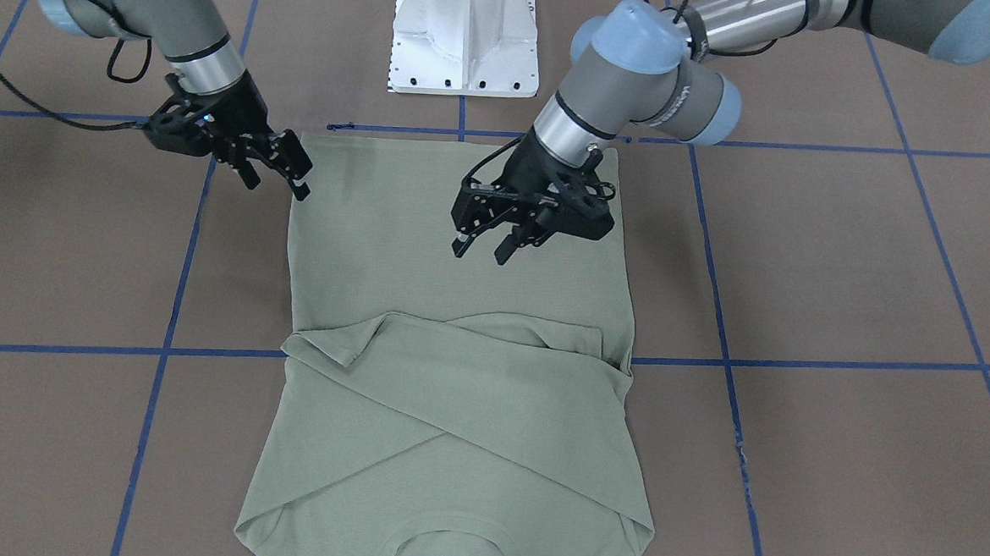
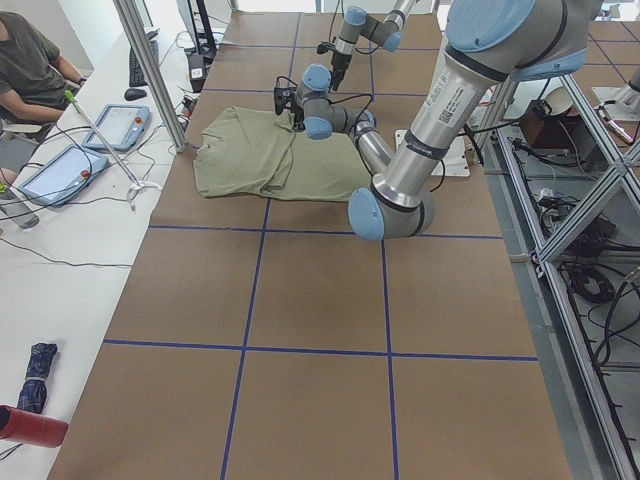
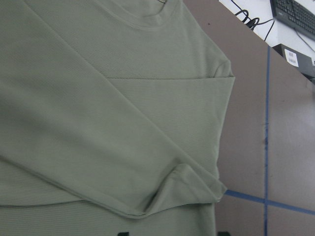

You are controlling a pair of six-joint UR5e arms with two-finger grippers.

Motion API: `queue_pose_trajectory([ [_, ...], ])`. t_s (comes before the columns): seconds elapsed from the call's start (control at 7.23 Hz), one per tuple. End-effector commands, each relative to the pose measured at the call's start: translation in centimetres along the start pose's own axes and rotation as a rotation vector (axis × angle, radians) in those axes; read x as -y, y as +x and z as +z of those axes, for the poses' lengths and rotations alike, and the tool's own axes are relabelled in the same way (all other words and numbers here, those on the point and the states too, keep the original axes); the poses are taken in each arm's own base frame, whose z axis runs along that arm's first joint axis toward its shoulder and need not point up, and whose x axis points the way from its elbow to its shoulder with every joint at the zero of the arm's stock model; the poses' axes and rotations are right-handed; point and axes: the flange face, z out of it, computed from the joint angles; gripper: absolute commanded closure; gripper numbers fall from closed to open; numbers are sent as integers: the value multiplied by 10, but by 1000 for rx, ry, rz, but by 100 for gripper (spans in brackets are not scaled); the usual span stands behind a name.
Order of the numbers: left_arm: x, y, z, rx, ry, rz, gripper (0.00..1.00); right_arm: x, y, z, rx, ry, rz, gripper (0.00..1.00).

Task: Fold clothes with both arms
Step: 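Release the sleeve and move both grippers to the shirt hem corners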

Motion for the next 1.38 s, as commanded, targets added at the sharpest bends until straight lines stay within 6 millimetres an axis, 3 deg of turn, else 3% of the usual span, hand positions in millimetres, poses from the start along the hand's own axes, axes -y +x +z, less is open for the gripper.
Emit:
queue_pose_trajectory([
  [0.0,-4,-44,-18,35,-7,35,32,-109,13,8,-67,53,29,7],
  [0.28,-5,-45,-18,37,-9,26,31,-136,40,16,-106,50,91,7],
  [0.55,-5,-48,-17,41,-9,25,30,-136,53,21,-126,66,84,9],
  [0.69,-5,-49,-16,43,-9,24,30,-135,54,23,-130,70,85,16],
  [0.83,-5,-48,-17,41,-8,25,30,-134,54,23,-129,72,84,35],
  [0.97,-5,-49,-17,43,-8,24,30,-134,54,23,-129,72,86,45],
  [1.24,-4,-50,-17,43,-6,26,30,-133,54,23,-131,73,88,100],
])
